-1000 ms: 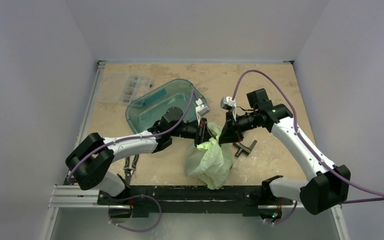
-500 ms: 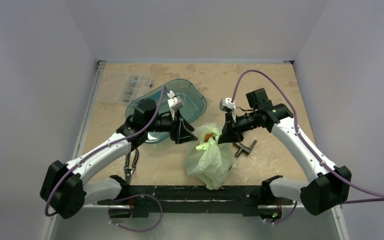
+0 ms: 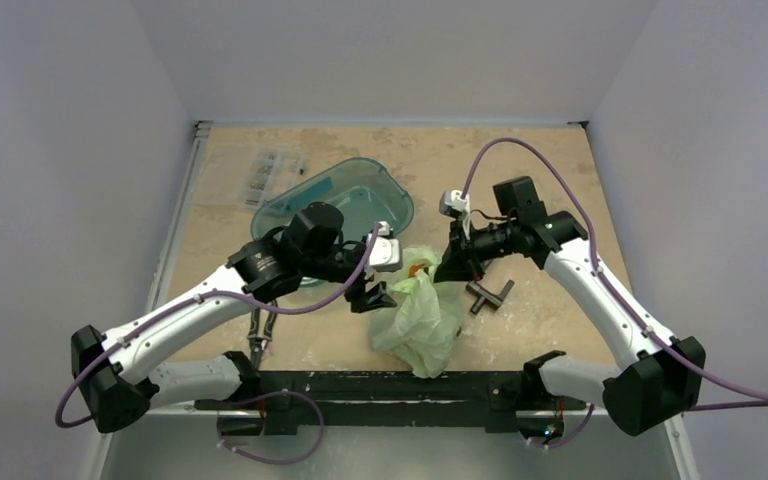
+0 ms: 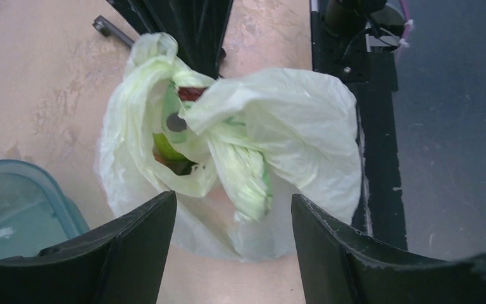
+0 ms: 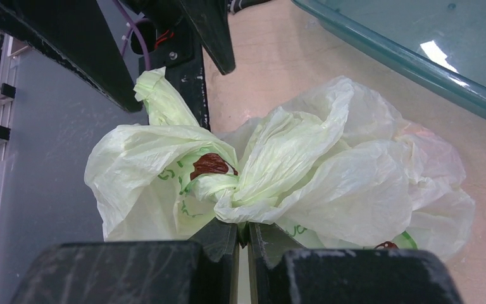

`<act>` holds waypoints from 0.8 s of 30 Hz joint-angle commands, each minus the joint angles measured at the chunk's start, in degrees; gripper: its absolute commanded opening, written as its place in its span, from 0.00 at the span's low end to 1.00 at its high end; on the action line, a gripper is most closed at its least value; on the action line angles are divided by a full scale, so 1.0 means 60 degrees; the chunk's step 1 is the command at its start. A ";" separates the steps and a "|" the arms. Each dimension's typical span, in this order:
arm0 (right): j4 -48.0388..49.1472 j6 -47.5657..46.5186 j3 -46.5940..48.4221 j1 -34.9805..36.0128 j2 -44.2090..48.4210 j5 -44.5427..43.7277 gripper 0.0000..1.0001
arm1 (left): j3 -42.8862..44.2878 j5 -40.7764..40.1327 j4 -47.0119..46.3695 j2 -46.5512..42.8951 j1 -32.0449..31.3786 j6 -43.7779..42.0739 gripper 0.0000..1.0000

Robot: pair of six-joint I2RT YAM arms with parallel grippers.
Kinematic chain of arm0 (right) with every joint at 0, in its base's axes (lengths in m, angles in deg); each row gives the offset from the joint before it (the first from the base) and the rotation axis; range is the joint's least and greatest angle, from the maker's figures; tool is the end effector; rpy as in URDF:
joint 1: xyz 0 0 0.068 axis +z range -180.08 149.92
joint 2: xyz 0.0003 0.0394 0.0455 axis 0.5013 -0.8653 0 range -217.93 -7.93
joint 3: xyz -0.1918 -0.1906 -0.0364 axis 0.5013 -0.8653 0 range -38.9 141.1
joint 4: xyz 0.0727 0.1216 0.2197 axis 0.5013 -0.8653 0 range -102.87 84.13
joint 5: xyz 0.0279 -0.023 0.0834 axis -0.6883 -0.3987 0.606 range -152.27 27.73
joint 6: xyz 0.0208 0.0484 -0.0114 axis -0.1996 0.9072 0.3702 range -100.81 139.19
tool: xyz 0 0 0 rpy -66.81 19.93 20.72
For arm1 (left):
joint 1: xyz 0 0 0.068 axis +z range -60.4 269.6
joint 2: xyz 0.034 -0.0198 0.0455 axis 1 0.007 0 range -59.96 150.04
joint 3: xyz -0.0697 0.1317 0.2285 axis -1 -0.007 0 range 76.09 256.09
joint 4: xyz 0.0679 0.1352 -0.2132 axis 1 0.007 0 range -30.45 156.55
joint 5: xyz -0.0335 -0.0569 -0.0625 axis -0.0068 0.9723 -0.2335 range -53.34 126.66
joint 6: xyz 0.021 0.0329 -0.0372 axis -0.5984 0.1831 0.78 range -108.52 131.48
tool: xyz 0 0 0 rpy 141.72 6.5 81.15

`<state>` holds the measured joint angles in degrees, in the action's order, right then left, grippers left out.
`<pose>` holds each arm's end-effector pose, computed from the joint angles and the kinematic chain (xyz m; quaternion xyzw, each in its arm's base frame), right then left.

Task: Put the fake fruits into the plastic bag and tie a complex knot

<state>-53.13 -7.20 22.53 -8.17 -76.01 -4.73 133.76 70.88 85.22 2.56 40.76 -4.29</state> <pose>0.1990 0.1124 0.3144 -0.4771 0.6995 0.4466 0.2892 0.1406 -0.1911 0.3342 0.5669 0.6234 -0.3798 0.3819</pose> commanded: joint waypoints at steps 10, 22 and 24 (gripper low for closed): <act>-0.0436 -0.0636 0.0285 0.0177 0.0155 -0.0449 0.00 | 0.1869 -0.2642 0.1001 0.1442 -0.0953 -0.0357 0.00; -0.2106 -0.2690 0.0560 -0.0459 -0.0196 -0.0839 0.00 | 0.0262 0.0431 0.0843 0.0082 0.0866 0.0235 0.30; -0.2035 -0.2401 0.0607 -0.0460 -0.0317 -0.0517 0.00 | 0.0415 -0.0243 0.1067 0.0103 0.0198 -0.0507 0.59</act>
<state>-63.58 -20.07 23.06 -10.79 -76.66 -10.61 133.39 65.55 91.56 5.64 47.03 -2.21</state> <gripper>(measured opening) 0.022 0.355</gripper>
